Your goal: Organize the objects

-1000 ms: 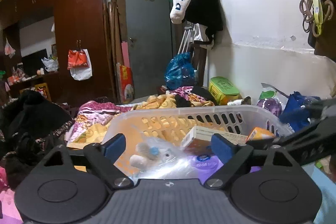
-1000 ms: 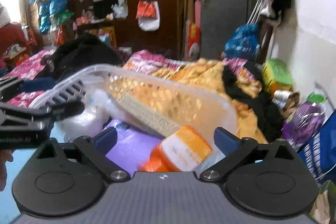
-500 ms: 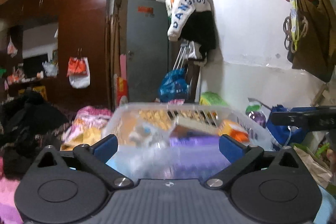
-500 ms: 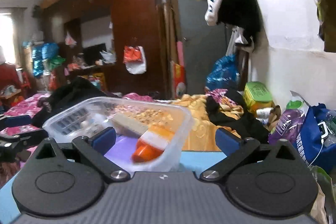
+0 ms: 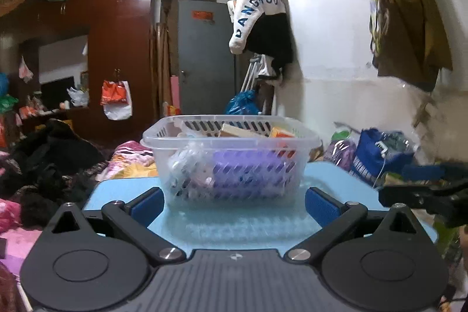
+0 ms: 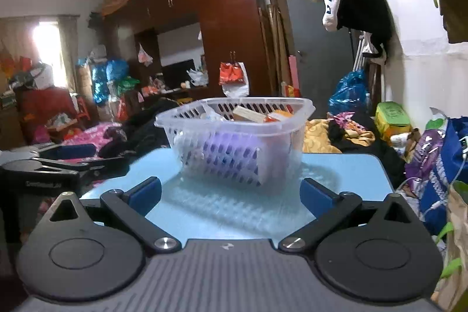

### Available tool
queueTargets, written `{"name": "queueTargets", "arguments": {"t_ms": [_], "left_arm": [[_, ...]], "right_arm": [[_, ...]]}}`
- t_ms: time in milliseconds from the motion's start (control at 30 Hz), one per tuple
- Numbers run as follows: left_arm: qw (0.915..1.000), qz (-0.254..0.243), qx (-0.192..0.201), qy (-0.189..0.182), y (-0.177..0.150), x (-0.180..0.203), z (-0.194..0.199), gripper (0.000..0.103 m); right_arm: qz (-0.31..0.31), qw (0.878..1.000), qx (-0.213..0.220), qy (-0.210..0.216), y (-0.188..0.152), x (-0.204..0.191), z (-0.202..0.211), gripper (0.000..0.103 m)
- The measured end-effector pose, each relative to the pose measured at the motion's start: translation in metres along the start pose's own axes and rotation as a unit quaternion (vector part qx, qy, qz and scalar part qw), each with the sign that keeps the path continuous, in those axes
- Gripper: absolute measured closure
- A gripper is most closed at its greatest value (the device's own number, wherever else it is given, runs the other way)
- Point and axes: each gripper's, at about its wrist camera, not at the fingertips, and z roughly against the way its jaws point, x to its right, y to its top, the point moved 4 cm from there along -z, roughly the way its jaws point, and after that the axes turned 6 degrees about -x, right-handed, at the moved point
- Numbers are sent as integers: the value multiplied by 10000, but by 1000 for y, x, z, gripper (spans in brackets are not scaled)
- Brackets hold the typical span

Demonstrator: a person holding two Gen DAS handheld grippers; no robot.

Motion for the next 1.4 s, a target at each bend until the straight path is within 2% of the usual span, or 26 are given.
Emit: {"name": "queueTargets", "arguments": {"t_ms": [100,367,933,1400], "left_arm": [[9999,-81,22,109,-1,5,6,0],[9998,97,82,164,-6,1,14,0],[9995,151,239,157,-7,-3,27,0],[9997,165,190,79,-9,-2,23,0]], "right_arm": [[-92,9999,43,32,2,2,2,0],[-209,9996,172,-7,-7,6,10,0],[-95,9998,164,-44,-17,-3,10,0],[-30,9997,199,-110,-18,-3,11,0]]}}
